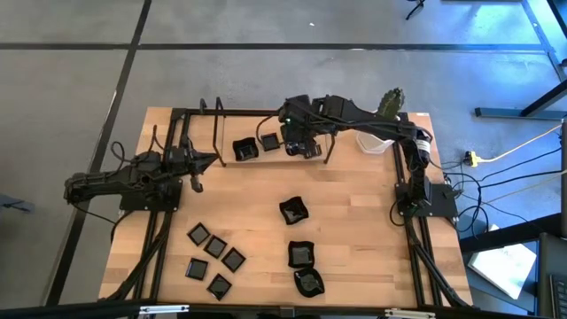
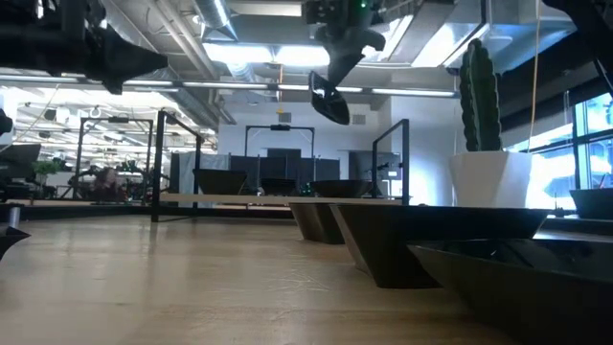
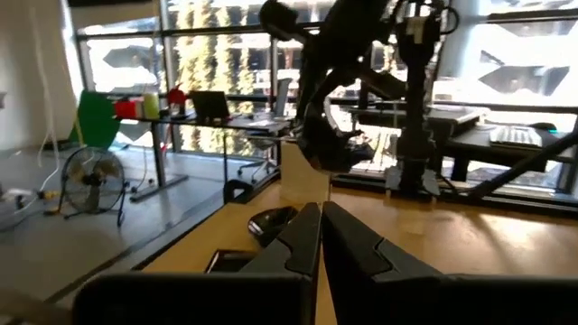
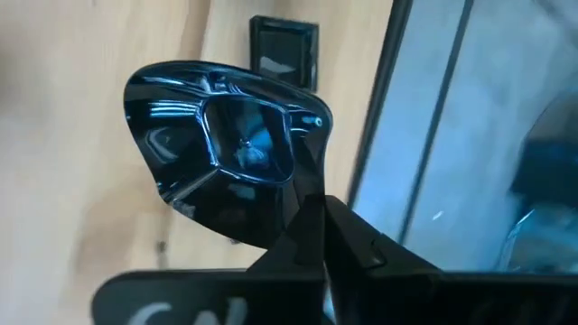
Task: Pick & Place Mini shaped plates
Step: Stack the leaf-shaped plate on top of the leaf-shaped plate on the shelf
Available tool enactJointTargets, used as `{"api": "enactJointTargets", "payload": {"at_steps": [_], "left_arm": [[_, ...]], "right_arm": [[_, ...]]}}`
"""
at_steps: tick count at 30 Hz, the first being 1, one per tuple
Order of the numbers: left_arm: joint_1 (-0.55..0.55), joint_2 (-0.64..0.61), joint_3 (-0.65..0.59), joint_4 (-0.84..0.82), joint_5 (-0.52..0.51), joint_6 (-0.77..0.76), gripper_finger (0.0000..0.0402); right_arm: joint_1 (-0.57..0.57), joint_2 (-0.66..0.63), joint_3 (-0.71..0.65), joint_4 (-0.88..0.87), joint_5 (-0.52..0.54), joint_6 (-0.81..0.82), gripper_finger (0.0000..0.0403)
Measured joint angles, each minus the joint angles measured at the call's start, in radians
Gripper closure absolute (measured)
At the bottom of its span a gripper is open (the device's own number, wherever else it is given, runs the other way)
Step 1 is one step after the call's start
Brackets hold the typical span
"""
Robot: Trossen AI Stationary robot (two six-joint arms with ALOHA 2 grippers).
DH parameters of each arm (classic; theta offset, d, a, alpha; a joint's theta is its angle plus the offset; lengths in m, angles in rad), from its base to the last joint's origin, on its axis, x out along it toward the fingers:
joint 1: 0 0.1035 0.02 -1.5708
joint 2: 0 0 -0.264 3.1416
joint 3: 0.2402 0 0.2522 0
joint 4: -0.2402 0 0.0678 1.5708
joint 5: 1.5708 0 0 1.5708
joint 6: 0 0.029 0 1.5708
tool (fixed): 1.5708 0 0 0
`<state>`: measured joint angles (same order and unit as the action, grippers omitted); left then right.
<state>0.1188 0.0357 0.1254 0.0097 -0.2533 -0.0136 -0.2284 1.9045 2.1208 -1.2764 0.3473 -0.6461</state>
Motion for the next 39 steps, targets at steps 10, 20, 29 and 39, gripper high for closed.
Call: {"api": "enactJointTargets", "payload": {"at_steps": [10, 20, 29, 39], "left_arm": [[0.001, 0.000, -0.031, 0.018, -0.257, -0.026, 0.0392], [0.000, 0.000, -0.031, 0.040, -0.316, 0.036, 0.0393], [0.000, 0.000, -0.031, 0.026, -0.331, 0.081, 0.0389], [0.000, 0.000, -0.031, -0.007, -0.331, 0.080, 0.0390]], "right_arm": [[-0.113, 0.063, 0.000, -0.062, -0.118, -0.285, 0.0403], [-0.183, 0.183, -0.001, 0.022, -0.143, -0.486, 0.0403], [-0.193, 0.265, 0.000, 0.030, -0.089, -0.605, 0.0403], [-0.186, 0.319, 0.000, 0.070, -0.084, -0.695, 0.0379]]}}
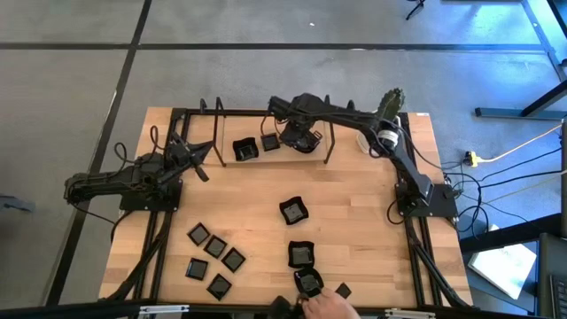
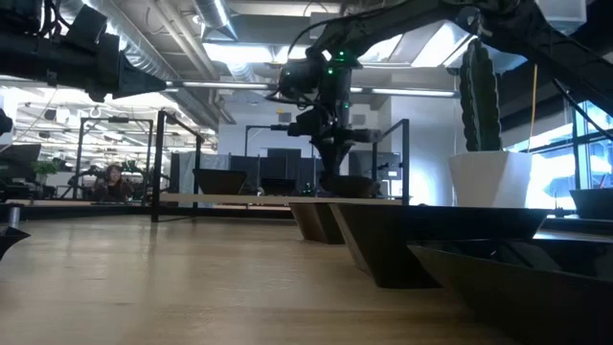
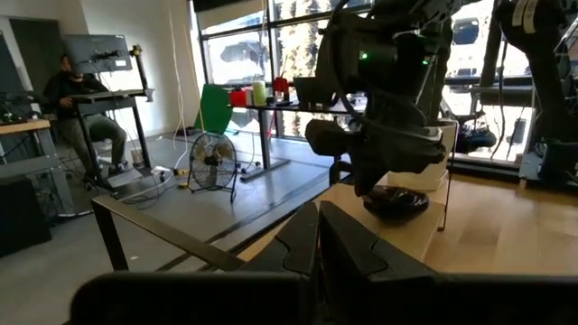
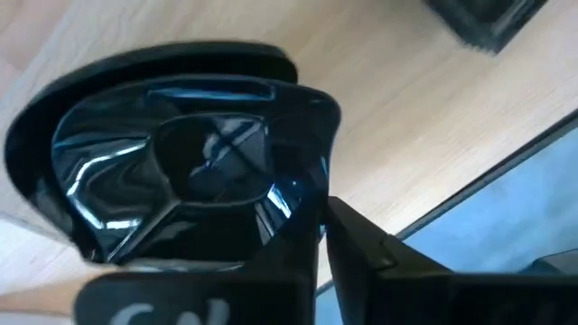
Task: Pick & Place Mini shaped plates
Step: Stack the leaf-shaped plate on top of the leaf-shaped plate on the shelf
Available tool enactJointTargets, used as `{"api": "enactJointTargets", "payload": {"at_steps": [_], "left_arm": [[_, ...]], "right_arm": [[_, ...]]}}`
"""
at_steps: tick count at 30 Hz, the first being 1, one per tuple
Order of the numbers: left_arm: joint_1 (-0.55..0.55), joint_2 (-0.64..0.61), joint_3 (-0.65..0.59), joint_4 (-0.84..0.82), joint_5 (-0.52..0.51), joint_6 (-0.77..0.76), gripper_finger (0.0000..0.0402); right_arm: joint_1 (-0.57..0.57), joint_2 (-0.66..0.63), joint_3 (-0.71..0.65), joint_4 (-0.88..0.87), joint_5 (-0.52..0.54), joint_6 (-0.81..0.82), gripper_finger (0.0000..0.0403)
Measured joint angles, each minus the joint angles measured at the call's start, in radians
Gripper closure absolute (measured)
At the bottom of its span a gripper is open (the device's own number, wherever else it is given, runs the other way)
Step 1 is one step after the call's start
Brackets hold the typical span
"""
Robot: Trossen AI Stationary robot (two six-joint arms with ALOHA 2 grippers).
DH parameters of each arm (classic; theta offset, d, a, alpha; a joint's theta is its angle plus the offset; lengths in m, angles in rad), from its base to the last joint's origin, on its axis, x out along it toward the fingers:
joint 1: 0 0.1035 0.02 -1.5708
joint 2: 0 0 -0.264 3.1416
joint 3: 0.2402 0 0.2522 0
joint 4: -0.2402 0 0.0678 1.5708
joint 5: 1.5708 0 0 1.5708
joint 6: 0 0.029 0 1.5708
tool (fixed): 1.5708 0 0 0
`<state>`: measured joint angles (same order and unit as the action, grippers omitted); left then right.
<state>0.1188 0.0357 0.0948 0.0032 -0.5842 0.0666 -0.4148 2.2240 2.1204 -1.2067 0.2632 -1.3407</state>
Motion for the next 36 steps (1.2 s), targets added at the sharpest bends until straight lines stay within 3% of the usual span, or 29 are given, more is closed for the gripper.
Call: {"api": "enactJointTargets", "payload": {"at_steps": [9, 15, 20, 28, 33, 36], "left_arm": [[0.000, 0.000, 0.000, -0.007, 0.000, 0.000, 0.0393], [0.000, 0.000, 0.000, -0.007, 0.002, -0.003, 0.0390], [0.000, 0.000, 0.000, -0.007, 0.002, -0.003, 0.0390], [0.000, 0.000, 0.000, -0.007, 0.019, -0.004, 0.0391], [0.000, 0.000, 0.000, -0.007, 0.037, -0.004, 0.0389], [0.000, 0.000, 0.000, -0.007, 0.038, -0.006, 0.0392]], "right_arm": [[0.034, 0.000, 0.025, 0.023, 0.087, 0.044, 0.0339], [0.060, -0.002, 0.068, -0.013, 0.093, 0.053, 0.0332], [0.050, -0.004, 0.092, 0.068, 0.092, 0.051, 0.0332], [0.009, 0.000, 0.066, 0.085, 0.034, 0.106, 0.0332], [0.014, 0.009, 0.066, 0.048, -0.068, 0.177, 0.0331], [0.023, 0.015, 0.066, 0.045, -0.051, 0.192, 0.0331]]}}
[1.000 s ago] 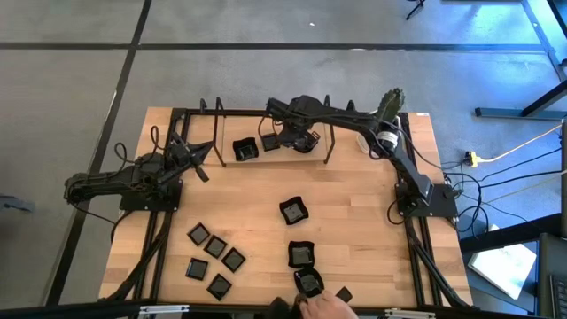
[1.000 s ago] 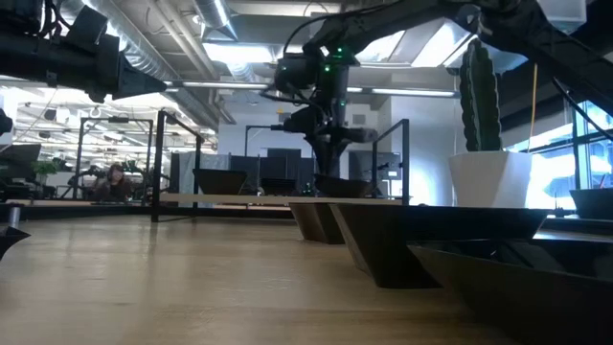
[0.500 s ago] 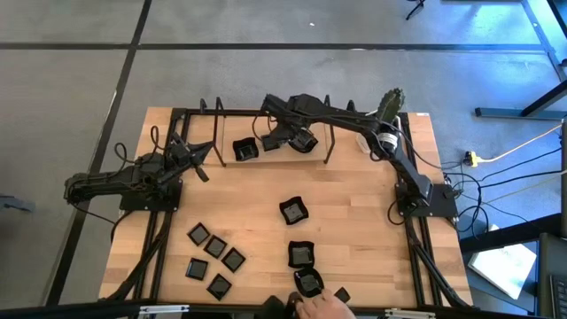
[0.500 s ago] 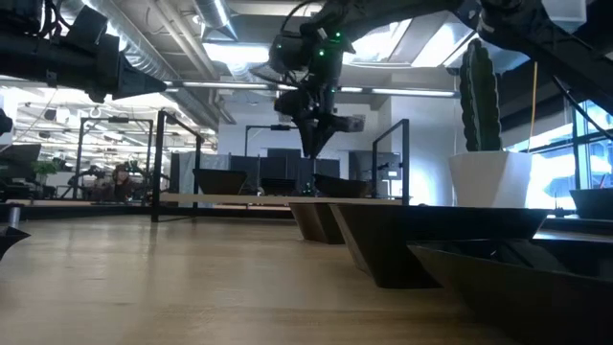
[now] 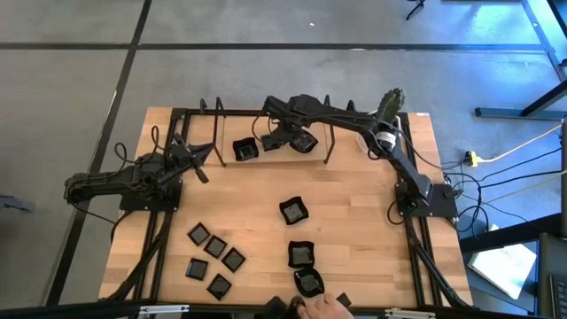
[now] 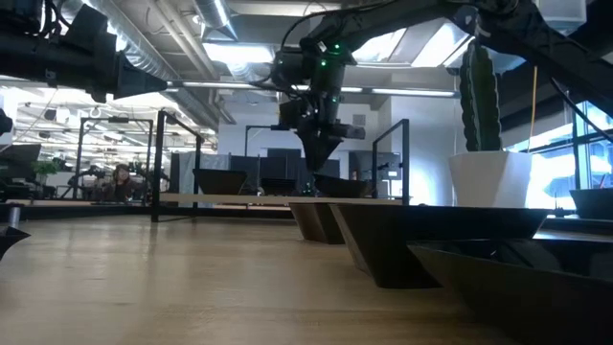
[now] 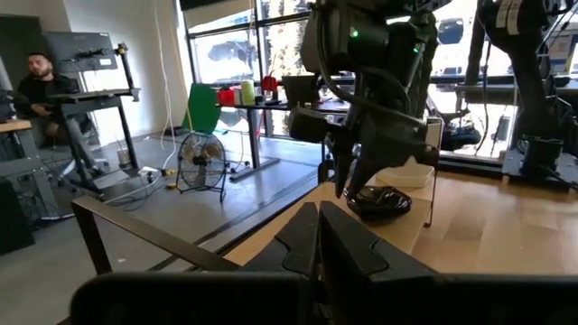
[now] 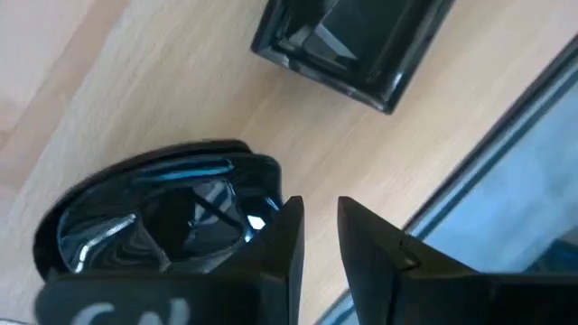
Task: Pick & Place Mini shaped plates
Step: Stack the leaf-shaped plate on top of the leaf-shaped plate on the shelf
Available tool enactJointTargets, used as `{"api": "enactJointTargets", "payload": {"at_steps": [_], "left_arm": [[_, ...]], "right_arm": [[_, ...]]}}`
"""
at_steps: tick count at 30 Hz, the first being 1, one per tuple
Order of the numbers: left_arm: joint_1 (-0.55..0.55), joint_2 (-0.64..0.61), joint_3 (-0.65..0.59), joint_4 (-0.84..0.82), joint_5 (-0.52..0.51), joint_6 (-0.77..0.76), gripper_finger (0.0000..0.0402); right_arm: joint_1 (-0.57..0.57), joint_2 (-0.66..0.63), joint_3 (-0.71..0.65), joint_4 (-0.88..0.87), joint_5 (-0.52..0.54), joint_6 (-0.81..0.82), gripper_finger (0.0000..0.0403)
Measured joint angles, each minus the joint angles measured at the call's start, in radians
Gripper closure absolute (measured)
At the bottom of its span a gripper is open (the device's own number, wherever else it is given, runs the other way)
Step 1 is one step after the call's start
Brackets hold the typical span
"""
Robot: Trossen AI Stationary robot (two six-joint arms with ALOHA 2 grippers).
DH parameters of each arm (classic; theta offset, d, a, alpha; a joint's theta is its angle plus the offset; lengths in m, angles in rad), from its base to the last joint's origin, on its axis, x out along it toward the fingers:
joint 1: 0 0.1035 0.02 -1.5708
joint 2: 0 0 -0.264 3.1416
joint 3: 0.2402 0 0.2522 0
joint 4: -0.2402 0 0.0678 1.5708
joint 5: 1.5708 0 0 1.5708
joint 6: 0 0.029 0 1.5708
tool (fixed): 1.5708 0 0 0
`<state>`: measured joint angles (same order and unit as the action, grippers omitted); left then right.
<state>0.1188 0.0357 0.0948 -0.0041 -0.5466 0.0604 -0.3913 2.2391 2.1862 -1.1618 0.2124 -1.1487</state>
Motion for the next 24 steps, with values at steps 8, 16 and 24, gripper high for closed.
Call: {"api": "enactJointTargets", "payload": {"at_steps": [8, 16, 24], "left_arm": [[0.000, 0.000, 0.000, 0.000, 0.020, -0.020, 0.0389], [0.000, 0.000, 0.000, 0.000, 0.021, -0.021, 0.0393], [0.000, 0.000, 0.000, 0.000, 0.021, -0.021, 0.0389]], "right_arm": [[0.007, -0.001, 0.000, 0.024, 0.074, -0.011, 0.0331], [0.005, -0.001, 0.000, -0.038, -0.049, 0.044, 0.0331], [0.032, -0.001, 0.000, 0.018, 0.010, 0.045, 0.0332]]}}
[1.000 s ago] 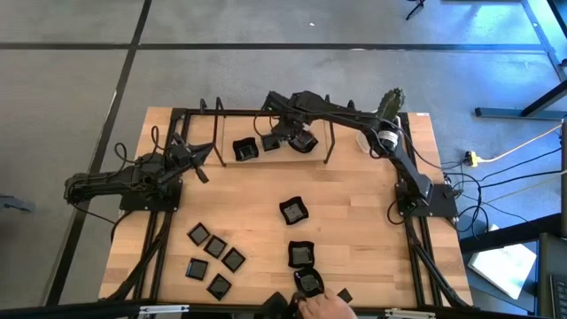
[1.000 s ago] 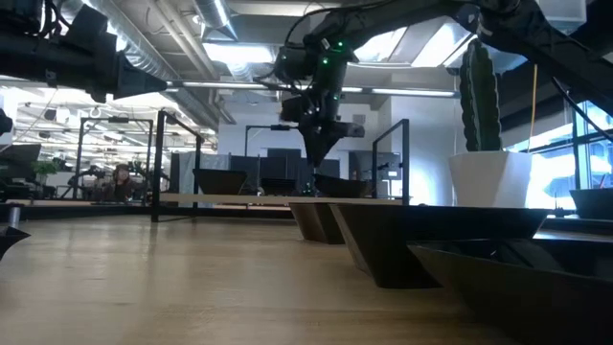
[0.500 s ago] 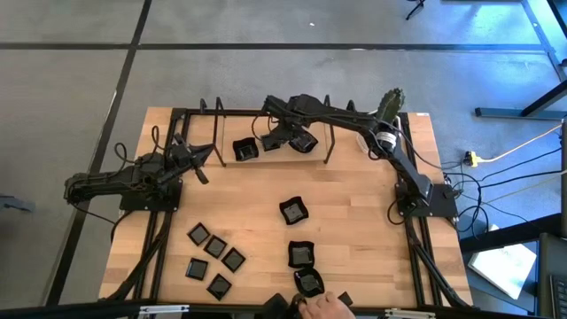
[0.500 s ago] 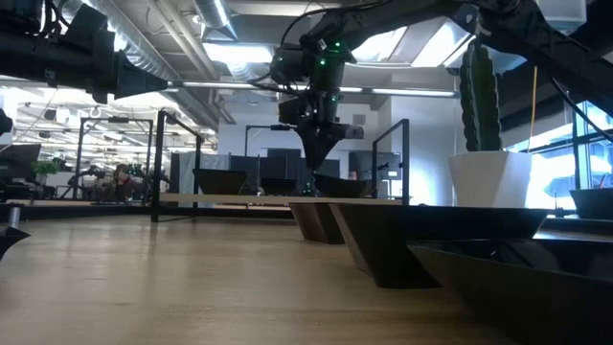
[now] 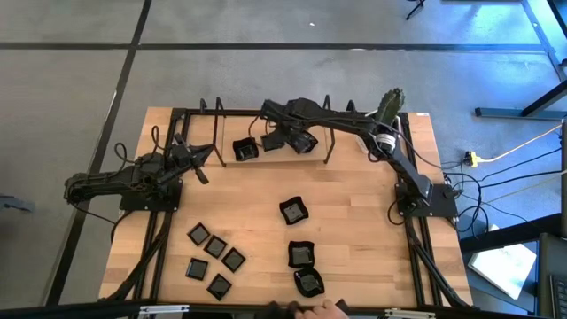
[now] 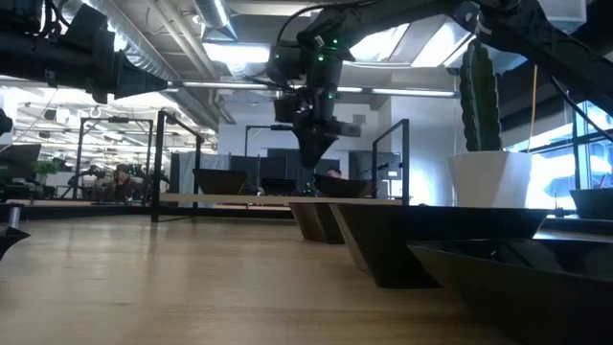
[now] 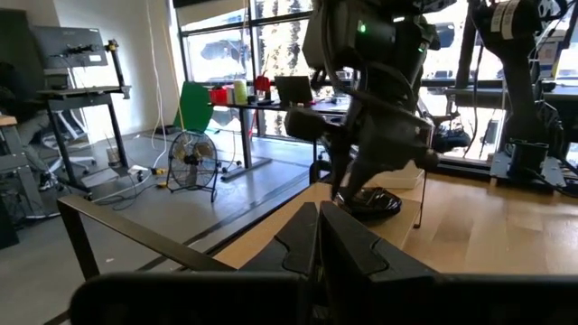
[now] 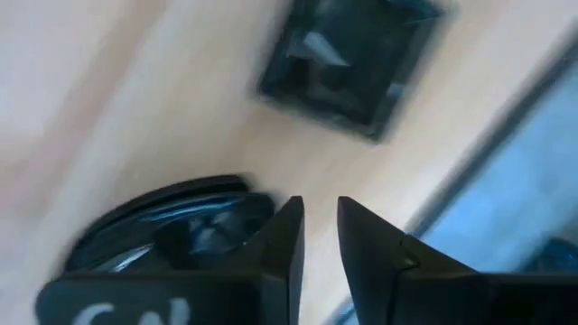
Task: Pick & Place Mini shaped plates
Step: Stack the leaf-shaped plate on top of the leaf-shaped plate on the shelf, then stack the distorted square plate on top of the distorted square plate on the shelf
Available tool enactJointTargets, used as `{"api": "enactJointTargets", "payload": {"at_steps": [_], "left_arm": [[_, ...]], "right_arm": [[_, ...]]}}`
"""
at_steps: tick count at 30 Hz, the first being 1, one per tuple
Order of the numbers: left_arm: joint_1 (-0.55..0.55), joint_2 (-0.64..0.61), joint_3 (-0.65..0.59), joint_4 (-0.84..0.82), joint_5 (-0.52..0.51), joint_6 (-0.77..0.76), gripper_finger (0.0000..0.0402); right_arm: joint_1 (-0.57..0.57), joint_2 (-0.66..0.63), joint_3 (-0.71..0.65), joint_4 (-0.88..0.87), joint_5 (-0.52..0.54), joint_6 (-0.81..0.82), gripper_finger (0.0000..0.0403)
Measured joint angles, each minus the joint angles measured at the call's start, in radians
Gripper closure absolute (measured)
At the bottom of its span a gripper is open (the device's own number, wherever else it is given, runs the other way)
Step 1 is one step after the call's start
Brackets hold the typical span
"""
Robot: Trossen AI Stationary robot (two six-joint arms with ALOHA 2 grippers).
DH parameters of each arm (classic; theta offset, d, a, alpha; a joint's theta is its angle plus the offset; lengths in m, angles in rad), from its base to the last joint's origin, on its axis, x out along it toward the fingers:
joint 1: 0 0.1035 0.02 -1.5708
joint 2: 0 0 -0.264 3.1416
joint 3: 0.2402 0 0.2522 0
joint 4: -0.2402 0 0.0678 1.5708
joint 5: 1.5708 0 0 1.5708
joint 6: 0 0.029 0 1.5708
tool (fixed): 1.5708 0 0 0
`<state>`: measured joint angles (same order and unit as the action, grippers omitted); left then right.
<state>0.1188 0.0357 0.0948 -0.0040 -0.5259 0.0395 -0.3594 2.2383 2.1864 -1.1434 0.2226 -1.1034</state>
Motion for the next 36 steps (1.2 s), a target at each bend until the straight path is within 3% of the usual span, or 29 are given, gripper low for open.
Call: {"api": "enactJointTargets", "payload": {"at_steps": [6, 10, 20, 24, 27, 32, 36], "left_arm": [[0.000, 0.000, 0.000, 0.000, 0.000, 0.000, 0.0393], [0.000, 0.000, 0.000, 0.000, 0.000, 0.000, 0.0391], [0.000, 0.000, 0.000, 0.000, 0.019, 0.000, 0.0393], [0.000, 0.000, 0.000, 0.000, 0.022, 0.000, 0.0392], [0.000, 0.000, 0.000, 0.000, 0.023, 0.000, 0.0389], [0.000, 0.000, 0.000, 0.000, 0.023, 0.000, 0.0391], [0.000, 0.000, 0.000, 0.000, 0.023, 0.000, 0.0393]], "right_arm": [[-0.003, -0.015, 0.050, 0.060, -0.053, 0.040, 0.0346], [-0.031, 0.000, 0.050, 0.072, 0.012, 0.116, 0.0358], [-0.065, 0.001, -0.067, 0.097, 0.007, 0.204, 0.0387], [-0.053, 0.005, -0.066, 0.057, -0.056, 0.208, 0.0398], [-0.037, 0.012, -0.067, 0.059, -0.010, 0.207, 0.0398], [-0.020, 0.017, -0.066, 0.041, -0.093, 0.232, 0.0382], [-0.009, 0.023, -0.067, 0.040, -0.007, 0.241, 0.0378]]}}
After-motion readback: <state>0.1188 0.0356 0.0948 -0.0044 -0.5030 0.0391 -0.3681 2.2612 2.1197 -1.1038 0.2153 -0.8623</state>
